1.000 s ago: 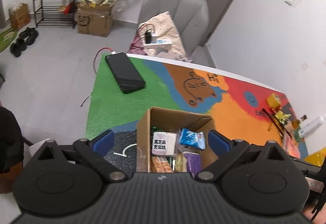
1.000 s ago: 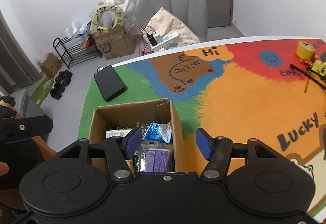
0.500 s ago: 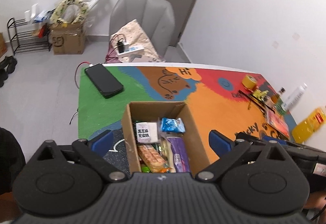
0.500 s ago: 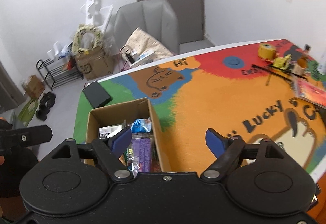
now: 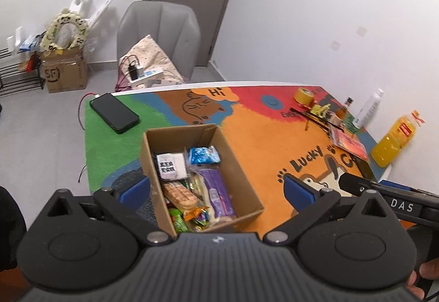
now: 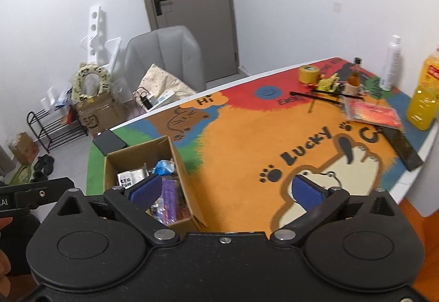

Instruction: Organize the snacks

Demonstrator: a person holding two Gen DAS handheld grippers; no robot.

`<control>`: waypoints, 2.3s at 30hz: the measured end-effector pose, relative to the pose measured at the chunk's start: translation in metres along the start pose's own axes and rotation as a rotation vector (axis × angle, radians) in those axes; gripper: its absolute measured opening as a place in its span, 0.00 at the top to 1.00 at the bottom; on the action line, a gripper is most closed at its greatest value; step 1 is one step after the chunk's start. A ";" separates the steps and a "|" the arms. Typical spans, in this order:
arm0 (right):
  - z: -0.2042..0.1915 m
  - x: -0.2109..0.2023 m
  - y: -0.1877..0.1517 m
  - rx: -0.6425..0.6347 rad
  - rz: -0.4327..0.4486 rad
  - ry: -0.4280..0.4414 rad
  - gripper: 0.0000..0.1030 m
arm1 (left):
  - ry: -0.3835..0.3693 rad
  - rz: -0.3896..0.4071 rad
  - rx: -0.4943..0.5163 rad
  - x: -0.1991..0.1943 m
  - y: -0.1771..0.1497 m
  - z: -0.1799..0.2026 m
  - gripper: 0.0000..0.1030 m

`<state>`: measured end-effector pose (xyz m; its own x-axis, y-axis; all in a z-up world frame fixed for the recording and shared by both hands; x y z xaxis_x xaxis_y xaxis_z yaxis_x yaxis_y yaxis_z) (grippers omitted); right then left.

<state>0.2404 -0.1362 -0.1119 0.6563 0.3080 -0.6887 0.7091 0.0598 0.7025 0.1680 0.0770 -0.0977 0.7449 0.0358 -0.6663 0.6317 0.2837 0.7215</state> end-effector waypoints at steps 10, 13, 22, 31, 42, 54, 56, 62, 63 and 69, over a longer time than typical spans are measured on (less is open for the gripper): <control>0.023 -0.039 -0.025 0.035 0.033 -0.049 0.00 | -0.037 0.047 0.067 -0.024 -0.017 0.023 0.00; 0.029 -0.047 -0.033 0.044 0.034 -0.059 0.00 | -0.037 0.059 0.085 -0.031 -0.024 0.026 0.00; 0.039 -0.069 -0.060 0.034 0.020 -0.071 0.00 | -0.005 0.057 0.106 -0.072 -0.059 0.007 0.00; 0.029 -0.091 -0.073 0.034 0.045 -0.063 0.00 | -0.010 0.085 0.142 -0.091 -0.066 0.011 0.00; 0.019 -0.092 -0.074 0.007 0.054 -0.048 0.00 | -0.031 0.086 0.171 -0.092 -0.067 0.021 0.00; 0.013 -0.086 -0.069 0.007 0.047 -0.041 0.00 | -0.020 0.089 0.156 -0.091 -0.063 0.015 0.00; 0.012 -0.086 -0.069 0.004 0.046 -0.039 0.00 | -0.022 0.088 0.159 -0.091 -0.063 0.015 0.00; 0.011 -0.086 -0.068 0.003 0.047 -0.039 0.00 | -0.032 0.084 0.161 -0.089 -0.062 0.020 0.00; 0.011 -0.086 -0.068 0.003 0.047 -0.040 0.00 | -0.031 0.084 0.165 -0.089 -0.062 0.021 0.00; 0.013 -0.086 -0.065 -0.006 0.053 -0.039 0.00 | -0.035 0.086 0.165 -0.088 -0.060 0.024 0.00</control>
<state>0.1409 -0.1790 -0.1005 0.7024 0.2731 -0.6573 0.6720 0.0499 0.7389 0.0697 0.0335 -0.0780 0.8028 0.0187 -0.5960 0.5900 0.1201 0.7985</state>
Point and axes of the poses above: each gripper's, at about its wrist camera, not at the fingertips, and x roughly the way its jaws point, z to its right, y to its top, the point moved 7 cm from there along x, roughly the way its jaws point, and after that the axes turned 6 degrees about x, right-handed, at the moved point
